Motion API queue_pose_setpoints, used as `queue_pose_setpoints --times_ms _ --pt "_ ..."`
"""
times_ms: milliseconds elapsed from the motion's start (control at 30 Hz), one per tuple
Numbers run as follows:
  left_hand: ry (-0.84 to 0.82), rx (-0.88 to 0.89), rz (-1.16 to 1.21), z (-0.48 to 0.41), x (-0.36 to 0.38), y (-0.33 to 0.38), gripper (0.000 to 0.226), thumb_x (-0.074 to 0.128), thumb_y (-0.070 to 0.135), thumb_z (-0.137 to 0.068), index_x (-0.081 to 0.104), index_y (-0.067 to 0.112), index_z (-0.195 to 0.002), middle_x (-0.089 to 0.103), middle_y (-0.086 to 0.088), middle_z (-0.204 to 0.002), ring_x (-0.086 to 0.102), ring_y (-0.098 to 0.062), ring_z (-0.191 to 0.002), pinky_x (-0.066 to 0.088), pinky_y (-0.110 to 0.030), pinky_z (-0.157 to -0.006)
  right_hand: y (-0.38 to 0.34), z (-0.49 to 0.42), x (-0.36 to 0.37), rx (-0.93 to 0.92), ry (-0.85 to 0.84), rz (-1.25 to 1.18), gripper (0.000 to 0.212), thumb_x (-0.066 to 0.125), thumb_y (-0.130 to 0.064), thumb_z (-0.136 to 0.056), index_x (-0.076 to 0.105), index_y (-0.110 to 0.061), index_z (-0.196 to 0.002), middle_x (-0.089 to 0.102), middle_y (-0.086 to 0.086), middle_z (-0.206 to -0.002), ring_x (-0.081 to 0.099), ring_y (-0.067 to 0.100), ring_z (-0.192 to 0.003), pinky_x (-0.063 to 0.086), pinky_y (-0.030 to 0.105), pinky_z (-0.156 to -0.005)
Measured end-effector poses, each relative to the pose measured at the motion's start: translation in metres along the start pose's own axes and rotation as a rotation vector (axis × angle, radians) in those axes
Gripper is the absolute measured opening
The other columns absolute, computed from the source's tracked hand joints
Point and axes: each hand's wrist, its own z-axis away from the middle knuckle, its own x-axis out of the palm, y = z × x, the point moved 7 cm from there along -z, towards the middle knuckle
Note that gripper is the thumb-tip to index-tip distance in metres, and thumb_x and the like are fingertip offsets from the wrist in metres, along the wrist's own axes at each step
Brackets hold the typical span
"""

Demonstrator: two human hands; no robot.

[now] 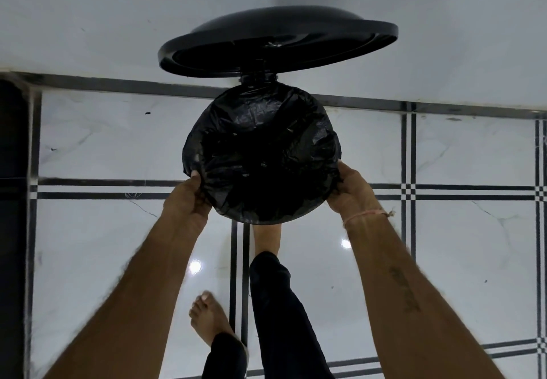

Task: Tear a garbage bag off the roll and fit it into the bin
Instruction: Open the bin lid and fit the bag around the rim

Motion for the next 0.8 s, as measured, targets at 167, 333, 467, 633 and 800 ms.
queue_pose_setpoints --times_ms 167,333,467,633,800 --pt "0.179 0.116 -0.056 0.0 -0.013 0.003 0.012 0.063 0.001 -0.097 0.065 0.013 -0.097 0.073 -0.006 -0.099 0.071 -0.015 -0.08 0.061 -0.026 -0.063 -0.012 -0.002 -0.002 -0.07 0.039 0.083 0.036 0.063 -0.002 -0.098 0.054 -0.012 -0.065 0.045 -0.006 -0.036 0.042 0.01 -0.027 0.042 0.016 -0.036" --pt "0.311 0.251 -0.179 0.016 -0.008 0.01 0.011 0.065 0.006 -0.097 0.071 0.004 -0.107 0.073 -0.007 -0.1 0.07 -0.018 -0.086 0.062 -0.033 -0.085 -0.015 -0.003 -0.006 -0.167 0.079 0.124 0.025 0.068 -0.016 -0.099 0.061 -0.01 -0.076 0.052 0.001 -0.062 0.046 0.014 -0.054 0.044 0.023 -0.05" --pt "0.309 0.205 -0.186 0.017 -0.005 0.008 0.009 0.068 0.011 -0.097 0.069 0.009 -0.088 0.069 -0.001 -0.085 0.067 -0.02 -0.085 0.06 -0.036 -0.092 -0.018 0.0 0.0 -0.207 0.026 0.184 0.031 0.072 -0.034 -0.098 0.068 -0.007 -0.085 0.067 0.005 -0.088 0.064 0.02 -0.079 0.058 0.032 -0.076" --pt "0.291 0.143 -0.21 0.017 0.002 0.008 0.034 0.061 0.037 -0.101 0.059 0.011 -0.079 0.063 -0.002 -0.084 0.062 -0.015 -0.077 0.056 -0.032 -0.086 -0.021 0.006 0.008 -0.154 -0.023 0.18 0.022 0.067 -0.027 -0.103 0.069 -0.006 -0.097 0.072 0.006 -0.097 0.069 0.022 -0.087 0.059 0.043 -0.097" --pt "0.091 -0.051 0.025 0.004 0.006 0.002 0.016 0.058 0.02 -0.104 0.067 0.008 -0.108 0.075 -0.009 -0.106 0.071 -0.02 -0.092 0.053 -0.041 -0.103 -0.026 0.004 0.007 -0.129 0.004 0.17 0.026 0.071 -0.021 -0.1 0.069 0.001 -0.115 0.073 0.011 -0.102 0.071 0.025 -0.09 0.06 0.045 -0.099"
